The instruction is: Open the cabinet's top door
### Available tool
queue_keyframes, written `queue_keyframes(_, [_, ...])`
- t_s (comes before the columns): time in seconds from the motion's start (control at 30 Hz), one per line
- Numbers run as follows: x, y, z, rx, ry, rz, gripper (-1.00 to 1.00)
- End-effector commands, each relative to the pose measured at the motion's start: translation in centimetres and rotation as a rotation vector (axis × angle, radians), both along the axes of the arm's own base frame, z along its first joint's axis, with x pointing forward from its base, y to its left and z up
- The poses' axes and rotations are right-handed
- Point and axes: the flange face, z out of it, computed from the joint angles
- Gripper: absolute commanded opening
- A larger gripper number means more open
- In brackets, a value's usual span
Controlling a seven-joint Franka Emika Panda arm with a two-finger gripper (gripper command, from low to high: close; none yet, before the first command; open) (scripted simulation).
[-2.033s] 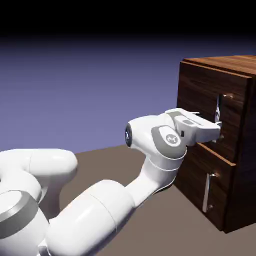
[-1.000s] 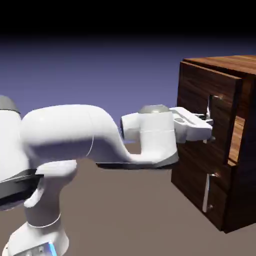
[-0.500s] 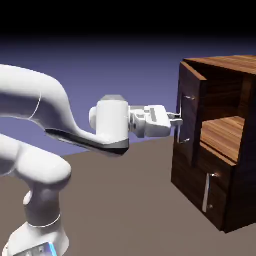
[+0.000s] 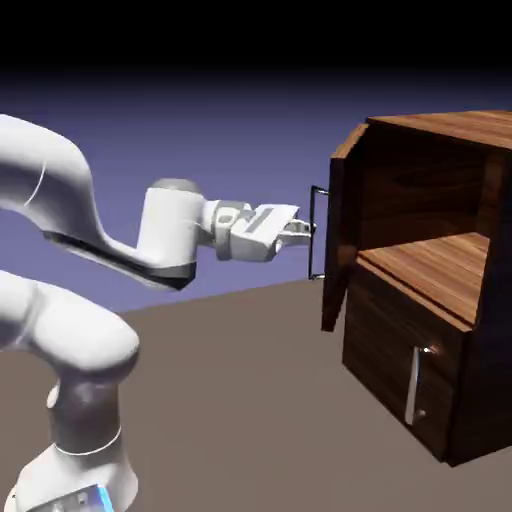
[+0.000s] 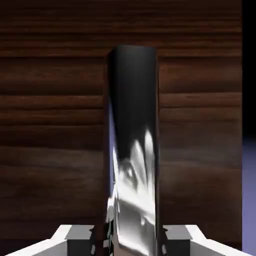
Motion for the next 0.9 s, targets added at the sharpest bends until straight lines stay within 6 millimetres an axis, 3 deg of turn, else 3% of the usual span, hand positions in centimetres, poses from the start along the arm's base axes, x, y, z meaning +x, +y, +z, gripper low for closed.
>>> queue_keyframes(0.0, [-0.3, 0.6, 0.1, 0.000, -0.002, -0.021, -1.00])
queue_keyframes(0.17, [-1.0, 1.8, 0.5, 0.020, -0.028, -0.055, -1.00])
queue_keyframes(0.73, [-0.4, 0.4, 0.5, 0.017, -0.021, -0.005, -1.00])
queue_keyframes(0.87, [-0.5, 1.4, 0.0, 0.000, -0.001, -0.046, -1.00])
